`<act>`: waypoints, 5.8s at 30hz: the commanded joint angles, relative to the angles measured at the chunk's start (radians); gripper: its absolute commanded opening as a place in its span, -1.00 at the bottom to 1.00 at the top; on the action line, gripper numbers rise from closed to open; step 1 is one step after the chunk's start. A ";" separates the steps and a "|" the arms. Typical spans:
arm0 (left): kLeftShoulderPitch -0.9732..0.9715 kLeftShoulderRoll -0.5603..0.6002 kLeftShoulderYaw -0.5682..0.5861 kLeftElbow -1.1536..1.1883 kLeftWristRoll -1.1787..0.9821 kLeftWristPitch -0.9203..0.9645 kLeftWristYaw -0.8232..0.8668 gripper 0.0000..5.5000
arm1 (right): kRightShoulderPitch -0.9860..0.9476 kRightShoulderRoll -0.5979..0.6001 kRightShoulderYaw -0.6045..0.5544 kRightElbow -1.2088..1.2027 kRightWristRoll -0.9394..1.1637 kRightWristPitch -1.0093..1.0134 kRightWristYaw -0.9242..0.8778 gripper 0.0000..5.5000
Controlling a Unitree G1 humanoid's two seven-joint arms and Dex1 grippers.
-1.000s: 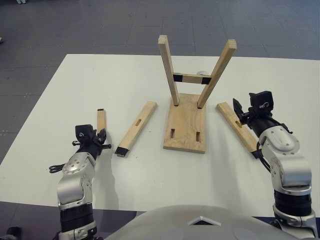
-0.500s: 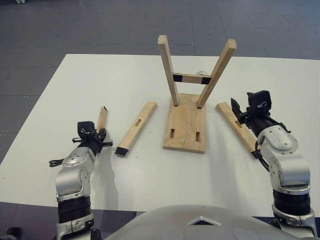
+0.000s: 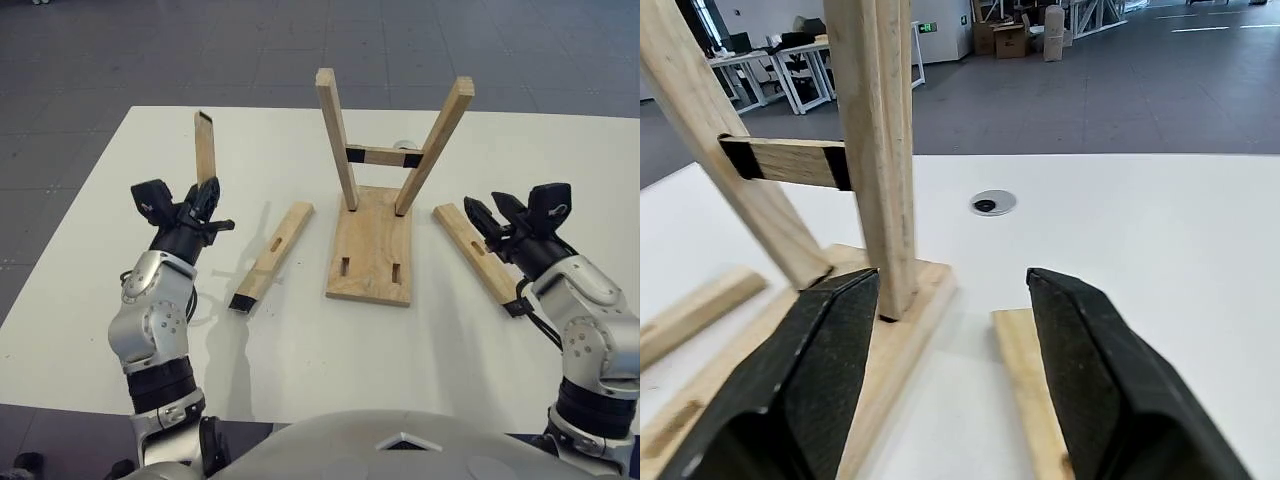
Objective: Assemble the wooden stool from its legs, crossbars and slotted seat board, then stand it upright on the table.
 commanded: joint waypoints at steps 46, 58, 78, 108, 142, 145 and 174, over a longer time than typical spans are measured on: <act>-0.250 0.205 -0.334 0.000 -0.468 0.462 -0.530 -0.84 | -0.289 -0.097 0.191 0.213 1.002 0.033 -0.087 -0.85; -0.271 0.190 -0.329 0.018 -0.473 0.461 -0.521 -0.58 | -0.289 -0.133 0.183 0.230 1.038 0.014 -0.059 -0.86; -0.234 0.145 -0.262 0.072 -0.408 0.346 -0.428 -0.05 | -0.042 -0.402 0.061 0.073 0.748 -0.002 -0.028 -0.86; -0.170 0.102 -0.295 0.019 -0.376 0.332 -0.328 -0.05 | 0.038 -0.442 0.171 0.351 0.041 -0.171 0.136 -0.86; -0.141 0.107 -0.314 0.009 -0.365 0.317 -0.342 -0.05 | -0.116 -0.372 0.060 0.131 0.068 -0.124 0.048 -0.11; -0.143 0.106 -0.316 0.013 -0.361 0.315 -0.343 -0.05 | -0.255 -0.358 -0.006 0.124 0.136 -0.068 -0.021 -0.11; -0.109 0.086 -0.325 -0.010 -0.332 0.307 -0.311 -0.05 | -0.502 0.045 0.119 0.003 -0.256 -0.106 -0.552 -0.57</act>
